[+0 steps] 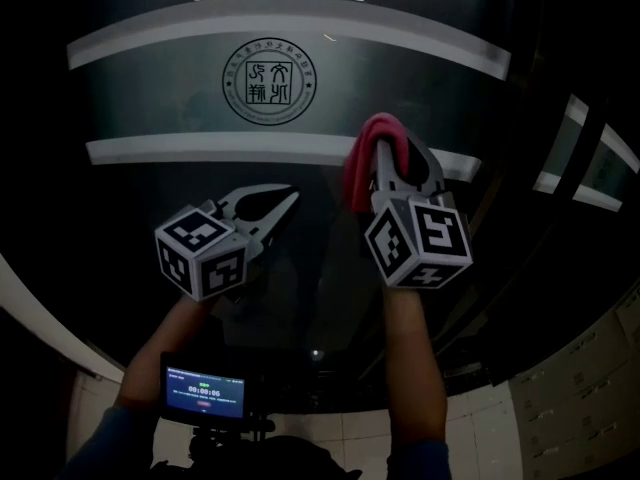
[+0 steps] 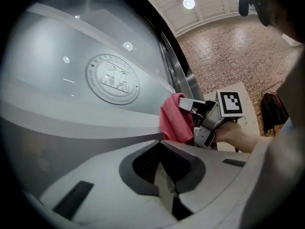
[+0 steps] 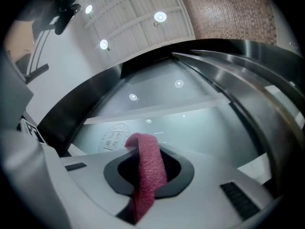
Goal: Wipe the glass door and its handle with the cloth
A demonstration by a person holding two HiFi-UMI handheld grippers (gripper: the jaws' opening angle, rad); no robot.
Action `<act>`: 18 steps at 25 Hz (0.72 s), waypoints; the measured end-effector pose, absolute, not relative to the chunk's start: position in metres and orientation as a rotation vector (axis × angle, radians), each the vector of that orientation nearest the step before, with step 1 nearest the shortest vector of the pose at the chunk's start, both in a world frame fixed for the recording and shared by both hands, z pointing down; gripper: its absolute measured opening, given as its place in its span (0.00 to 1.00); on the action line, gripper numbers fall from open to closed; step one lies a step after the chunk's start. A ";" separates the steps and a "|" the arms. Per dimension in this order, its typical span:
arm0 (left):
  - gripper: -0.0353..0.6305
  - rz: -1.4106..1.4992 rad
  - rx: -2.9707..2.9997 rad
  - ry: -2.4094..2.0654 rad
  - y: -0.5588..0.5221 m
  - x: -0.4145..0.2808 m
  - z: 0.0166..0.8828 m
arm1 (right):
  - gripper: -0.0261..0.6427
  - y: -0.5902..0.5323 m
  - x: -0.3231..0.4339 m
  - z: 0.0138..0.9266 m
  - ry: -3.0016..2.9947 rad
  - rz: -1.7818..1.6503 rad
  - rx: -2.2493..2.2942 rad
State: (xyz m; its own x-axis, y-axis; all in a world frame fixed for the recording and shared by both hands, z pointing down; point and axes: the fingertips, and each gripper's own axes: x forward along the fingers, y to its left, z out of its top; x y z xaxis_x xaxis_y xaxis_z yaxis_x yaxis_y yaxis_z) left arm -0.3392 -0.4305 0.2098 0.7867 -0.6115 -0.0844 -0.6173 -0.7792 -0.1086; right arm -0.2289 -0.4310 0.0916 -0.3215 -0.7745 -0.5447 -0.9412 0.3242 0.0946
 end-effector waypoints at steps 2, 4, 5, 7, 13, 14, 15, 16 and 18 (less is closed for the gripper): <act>0.07 0.085 -2.816 1.061 -0.432 -0.374 0.211 | 0.08 -0.427 -0.278 0.099 2.257 0.561 -1.426; 0.07 0.100 -2.787 1.145 -0.433 -0.411 0.215 | 0.08 -0.424 -0.330 0.111 2.312 0.551 -1.334; 0.07 0.107 -2.774 1.186 -0.432 -0.431 0.218 | 0.08 -0.423 -0.356 0.119 2.341 0.550 -1.294; 0.07 0.114 -2.745 1.268 -0.431 -0.470 0.224 | 0.08 -0.422 -0.409 0.135 2.407 0.557 -1.225; 0.07 0.047 -2.638 1.494 -0.424 -0.584 0.248 | 0.08 -0.422 -0.553 0.174 2.546 0.466 -0.995; 0.07 0.034 -2.628 1.528 -0.422 -0.601 0.253 | 0.08 -0.421 -0.573 0.179 2.565 0.457 -0.970; 0.07 0.017 -2.615 1.560 -0.420 -0.617 0.258 | 0.08 -0.421 -0.592 0.184 2.583 0.443 -0.947; 0.07 -0.004 -2.598 1.591 -0.419 -0.632 0.263 | 0.08 -0.422 -0.608 0.189 2.597 0.427 -0.925; 0.07 -0.054 -2.557 1.644 -0.416 -0.658 0.271 | 0.08 -0.426 -0.637 0.198 2.616 0.398 -0.887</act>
State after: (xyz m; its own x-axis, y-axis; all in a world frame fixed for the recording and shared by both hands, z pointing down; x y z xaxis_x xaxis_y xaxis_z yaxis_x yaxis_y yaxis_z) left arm -0.6583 -0.4160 0.2708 0.4161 -0.9090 -0.0254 -0.9054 -0.4115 -0.1044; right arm -0.6372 -0.4257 0.1985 -0.7431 -0.5288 -0.4100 -0.6267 0.7647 0.1496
